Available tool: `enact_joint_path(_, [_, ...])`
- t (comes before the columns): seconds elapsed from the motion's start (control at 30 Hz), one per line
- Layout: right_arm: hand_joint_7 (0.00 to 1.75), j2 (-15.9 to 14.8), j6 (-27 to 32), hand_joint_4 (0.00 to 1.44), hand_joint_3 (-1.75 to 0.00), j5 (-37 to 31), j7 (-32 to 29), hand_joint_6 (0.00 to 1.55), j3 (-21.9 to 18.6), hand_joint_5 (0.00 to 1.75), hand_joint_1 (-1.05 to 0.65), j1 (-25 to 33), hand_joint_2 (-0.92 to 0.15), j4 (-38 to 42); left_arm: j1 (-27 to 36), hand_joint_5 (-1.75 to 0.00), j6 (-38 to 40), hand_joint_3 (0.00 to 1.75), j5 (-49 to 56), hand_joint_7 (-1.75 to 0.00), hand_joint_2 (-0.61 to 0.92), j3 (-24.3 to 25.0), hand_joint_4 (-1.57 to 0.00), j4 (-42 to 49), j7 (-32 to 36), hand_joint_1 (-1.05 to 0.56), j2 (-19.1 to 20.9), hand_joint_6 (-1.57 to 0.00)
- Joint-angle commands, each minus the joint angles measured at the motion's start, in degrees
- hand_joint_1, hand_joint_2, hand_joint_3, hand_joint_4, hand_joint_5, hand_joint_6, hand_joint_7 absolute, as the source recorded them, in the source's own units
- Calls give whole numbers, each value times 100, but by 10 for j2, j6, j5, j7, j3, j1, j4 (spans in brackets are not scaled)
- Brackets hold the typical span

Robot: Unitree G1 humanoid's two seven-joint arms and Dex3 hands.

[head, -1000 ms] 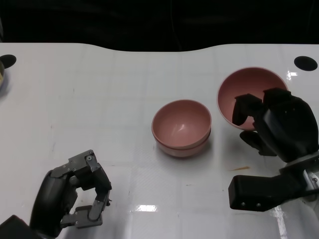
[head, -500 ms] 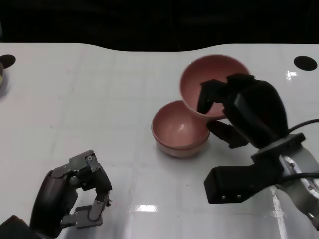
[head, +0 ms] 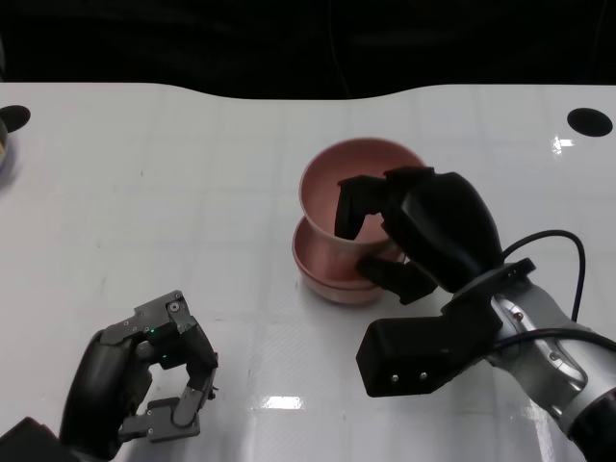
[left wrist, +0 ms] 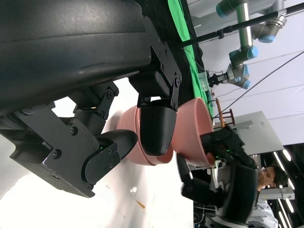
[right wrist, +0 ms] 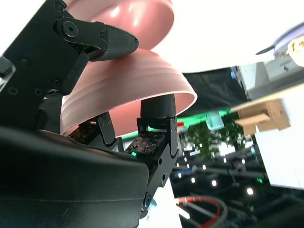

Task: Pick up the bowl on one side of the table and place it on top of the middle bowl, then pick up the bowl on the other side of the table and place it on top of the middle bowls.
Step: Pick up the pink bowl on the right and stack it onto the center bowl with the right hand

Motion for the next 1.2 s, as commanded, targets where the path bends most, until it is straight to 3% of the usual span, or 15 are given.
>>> enact_joint_path(0.03, [120,0,-9,97,-104,8,-6,91,3,175,-10,-13,-38,30,8,-175,-1,117,-8,-158,52,0,-82,-7,-10,-10,4,-72])
enact_joint_path(0.13, [101,-5,-10,93,-83,4,-4,94,6,175,-11,-14,-47,42,9,-175,-3,118,-5,-158,51,-1,-82,-8,-7,-11,4,-72])
enact_joint_path(0.23, [48,-11,-13,89,-47,-2,-8,106,11,158,-12,-16,-62,50,9,-175,-3,119,-5,-158,51,-1,-82,-7,-7,-11,6,-72])
enact_joint_path(0.3, [20,-16,-5,80,-26,-4,5,97,15,111,-19,-16,-72,47,9,-175,-3,120,-4,-158,50,0,-82,-7,-7,-11,6,-72])
enact_joint_path(0.37, [6,-19,2,73,-13,-2,18,86,16,69,-27,-13,-79,40,8,-175,0,120,-5,-158,50,0,-81,-7,-7,-11,6,-72])
enact_joint_path(0.47, [1,-26,11,64,-5,-4,35,68,17,30,-40,-7,-89,22,8,-175,-2,121,-2,-158,50,0,-81,-6,-5,-11,6,-72])
enact_joint_path(0.57, [0,-32,18,50,-13,-2,53,49,18,18,-54,0,-92,4,6,-175,-9,121,-2,-158,50,0,-81,-2,-8,-10,6,-72])
enact_joint_path(0.9, [0,-51,31,22,-34,23,124,20,4,5,-73,27,-92,-67,6,-175,-13,121,1,-158,51,-2,-82,-3,-6,-9,5,-72])
enact_joint_path(1.2, [0,-61,49,12,-37,22,137,12,-7,0,-77,59,-92,-128,7,-175,-9,122,1,-158,50,-3,-82,-4,-4,-7,5,-72])
